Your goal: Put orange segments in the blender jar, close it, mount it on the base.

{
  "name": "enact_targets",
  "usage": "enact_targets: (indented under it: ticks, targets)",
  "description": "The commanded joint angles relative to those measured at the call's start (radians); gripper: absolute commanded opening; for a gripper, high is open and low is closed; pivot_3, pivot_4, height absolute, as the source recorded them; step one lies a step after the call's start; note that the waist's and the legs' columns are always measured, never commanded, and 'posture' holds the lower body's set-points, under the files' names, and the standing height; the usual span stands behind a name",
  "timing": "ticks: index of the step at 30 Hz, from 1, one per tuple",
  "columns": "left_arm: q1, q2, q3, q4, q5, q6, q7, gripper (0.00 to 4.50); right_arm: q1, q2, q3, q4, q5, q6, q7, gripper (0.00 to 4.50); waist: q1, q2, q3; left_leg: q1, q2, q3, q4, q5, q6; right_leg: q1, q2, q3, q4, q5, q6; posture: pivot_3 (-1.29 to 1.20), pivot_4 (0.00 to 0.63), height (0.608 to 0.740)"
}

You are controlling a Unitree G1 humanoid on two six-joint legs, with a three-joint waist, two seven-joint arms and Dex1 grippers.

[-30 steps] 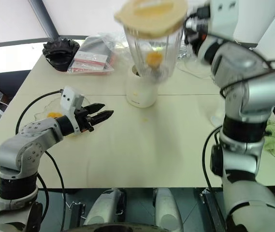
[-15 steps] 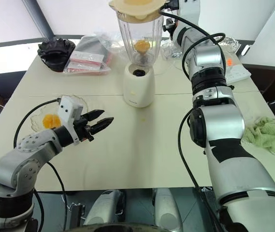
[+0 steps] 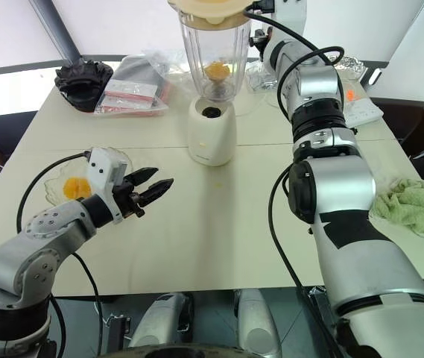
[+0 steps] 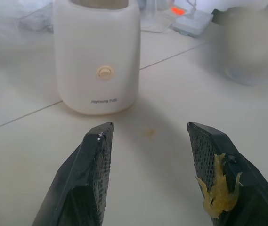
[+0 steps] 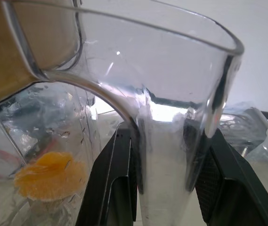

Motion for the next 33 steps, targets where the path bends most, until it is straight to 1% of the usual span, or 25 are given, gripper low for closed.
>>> enact_targets:
  ticks: [1,7,12,18,25,29,33]
  targets:
    - [-0.013,0.009,-0.014,-0.006,-0.015,-0.011,-0.004,2.57,-0.007,0.013,-0.021,-0.167,0.028,0.039,-0.023,0.98,0.001,0.0,0.0,0.0,0.0,0.0,0.0,0.0,0.0,0.0,0.0,0.0,0.0,0.001,0.001,0.0,0.15,0.74]
    - [-0.031,0.022,-0.024,0.009,-0.022,-0.012,-0.007,2.57,0.085,0.039,-0.019,-0.327,0.028,0.127,-0.075,0.98,0.007,0.0,0.0,-0.001,0.0,-0.002,0.0,0.0,0.0,0.001,-0.001,-0.001,-0.001,0.001,0.001,0.0,0.15,0.74]
    - [-0.033,0.028,-0.035,0.007,-0.029,-0.01,-0.007,2.57,0.159,0.025,-0.012,-0.443,0.015,0.174,-0.095,0.98,0.004,0.0,0.0,-0.001,0.0,-0.001,0.0,0.0,0.0,0.001,-0.001,-0.001,-0.001,0.001,0.001,0.0,0.15,0.74]
    - [-0.045,0.039,-0.048,0.02,-0.027,-0.014,-0.017,2.57,0.214,0.013,-0.017,-0.558,0.021,0.243,-0.109,0.98,0.003,0.0,0.0,-0.001,-0.001,-0.002,0.0,0.0,0.0,0.0,0.0,-0.001,0.0,0.001,0.001,0.0,0.15,0.74]
    - [-0.057,0.053,-0.06,0.028,-0.023,-0.019,-0.028,2.57,0.275,0.05,-0.025,-0.683,0.045,0.338,-0.136,0.98,0.003,0.0,0.0,0.0,-0.001,-0.002,0.001,0.0,0.0,0.001,0.0,-0.001,0.0,0.001,0.001,0.0,0.15,0.74]
    - [-0.061,0.055,-0.063,0.034,-0.024,-0.02,-0.029,2.57,0.295,0.075,-0.029,-0.718,0.052,0.363,-0.146,0.98,0.002,0.0,0.0,0.0,-0.001,-0.002,0.001,0.0,0.0,0.001,0.0,-0.001,0.0,0.001,0.001,0.0,0.15,0.74]
    - [-0.056,0.053,-0.067,0.028,-0.026,-0.018,-0.028,2.57,0.302,0.091,-0.029,-0.694,0.048,0.351,-0.146,0.98,0.001,0.0,0.0,0.0,-0.001,-0.001,0.001,0.0,0.0,0.001,0.0,-0.001,0.0,0.001,0.001,0.0,0.15,0.74]
